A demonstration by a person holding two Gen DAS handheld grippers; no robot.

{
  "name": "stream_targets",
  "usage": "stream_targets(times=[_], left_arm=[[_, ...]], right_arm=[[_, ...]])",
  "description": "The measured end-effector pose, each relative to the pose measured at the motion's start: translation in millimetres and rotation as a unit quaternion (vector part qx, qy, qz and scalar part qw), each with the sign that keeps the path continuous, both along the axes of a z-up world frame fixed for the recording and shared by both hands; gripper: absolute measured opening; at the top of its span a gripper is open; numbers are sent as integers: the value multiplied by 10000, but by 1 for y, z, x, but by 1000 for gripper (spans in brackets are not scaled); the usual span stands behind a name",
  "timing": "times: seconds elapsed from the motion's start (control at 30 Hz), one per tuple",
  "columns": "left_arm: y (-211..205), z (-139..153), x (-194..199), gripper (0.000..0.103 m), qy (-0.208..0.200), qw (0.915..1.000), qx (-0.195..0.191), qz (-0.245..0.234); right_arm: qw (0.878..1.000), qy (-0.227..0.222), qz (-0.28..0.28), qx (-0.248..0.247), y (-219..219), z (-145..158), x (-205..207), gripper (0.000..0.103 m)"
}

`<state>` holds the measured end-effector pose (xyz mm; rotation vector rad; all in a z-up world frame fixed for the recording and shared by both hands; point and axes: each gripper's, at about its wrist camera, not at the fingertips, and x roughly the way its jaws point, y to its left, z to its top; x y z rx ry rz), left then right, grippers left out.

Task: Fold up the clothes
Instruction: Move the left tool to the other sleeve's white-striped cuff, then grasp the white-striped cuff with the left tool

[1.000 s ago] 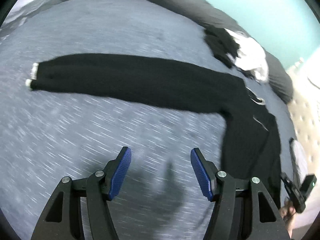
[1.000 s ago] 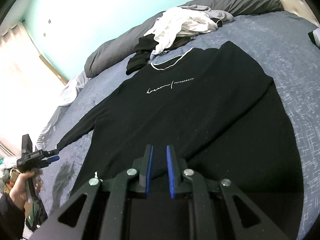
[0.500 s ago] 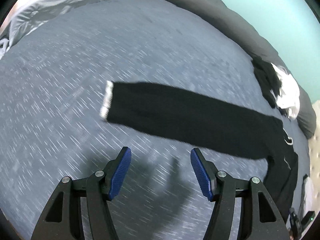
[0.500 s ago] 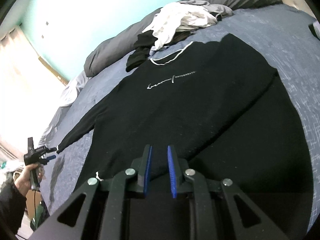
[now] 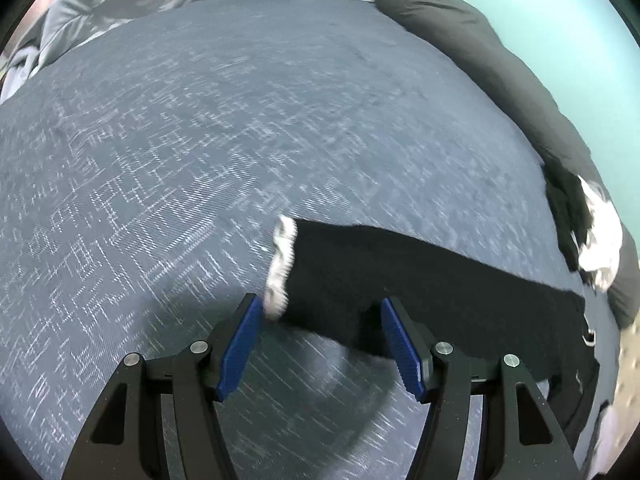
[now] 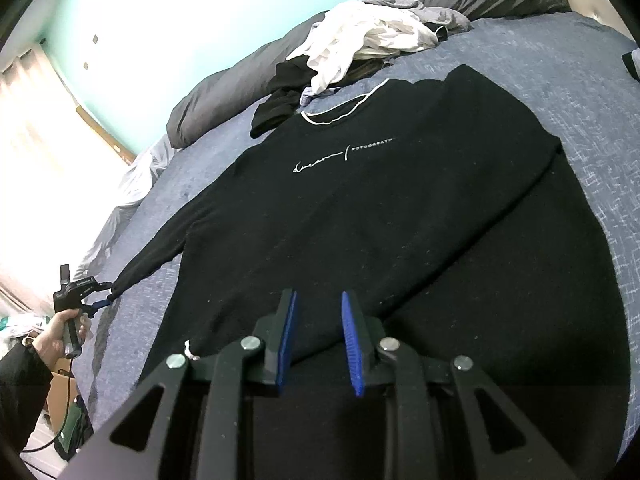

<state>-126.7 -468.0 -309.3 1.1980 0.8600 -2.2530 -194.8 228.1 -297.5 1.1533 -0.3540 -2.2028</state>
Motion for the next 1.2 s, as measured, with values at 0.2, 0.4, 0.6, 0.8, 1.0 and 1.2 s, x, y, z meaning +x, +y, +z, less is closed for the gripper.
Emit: stream_targets(times=[0.2, 0.4, 0.6, 0.8, 1.0, 1.2], left_arm=[[-1, -3, -2, 66, 44, 10000, -68, 36], [3, -3, -10, 65, 80, 9999, -91, -6], [2, -6, -14, 53, 122, 9999, -72, -18], [1, -1, -11, 31, 219, 9997, -6, -110], [13, 25, -7, 22, 405, 9987, -89, -304], [48, 67, -13, 19, 746, 9944, -138, -730]], right_arm=[[10000, 26, 1, 1, 0, 0, -1, 23], [10000, -36, 6, -61, 0, -1, -2, 23], [9999, -54, -42, -90, 4, -2, -4, 23], [9999, -69, -52, -114, 4, -3, -5, 23], [9999, -50, -59, -153, 5, -3, -4, 23], [9995, -78, -177, -230, 13, -4, -5, 23]])
